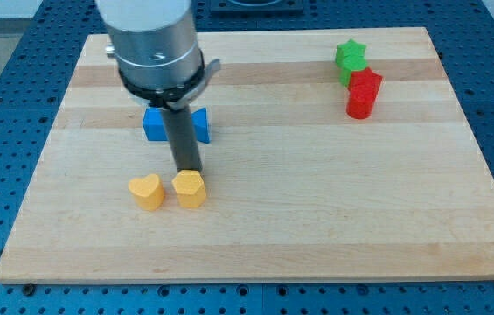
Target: Move your arm below the red circle
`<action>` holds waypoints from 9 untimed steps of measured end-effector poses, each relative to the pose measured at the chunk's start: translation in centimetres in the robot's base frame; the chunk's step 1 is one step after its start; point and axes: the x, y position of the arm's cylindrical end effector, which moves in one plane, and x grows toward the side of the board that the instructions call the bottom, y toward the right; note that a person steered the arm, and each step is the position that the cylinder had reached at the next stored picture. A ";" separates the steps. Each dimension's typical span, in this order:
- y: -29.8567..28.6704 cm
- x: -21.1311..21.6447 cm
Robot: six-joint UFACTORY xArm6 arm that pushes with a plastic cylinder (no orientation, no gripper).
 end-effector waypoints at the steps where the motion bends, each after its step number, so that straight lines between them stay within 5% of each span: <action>1: 0.8 0.0; 9: 16.5 -1.0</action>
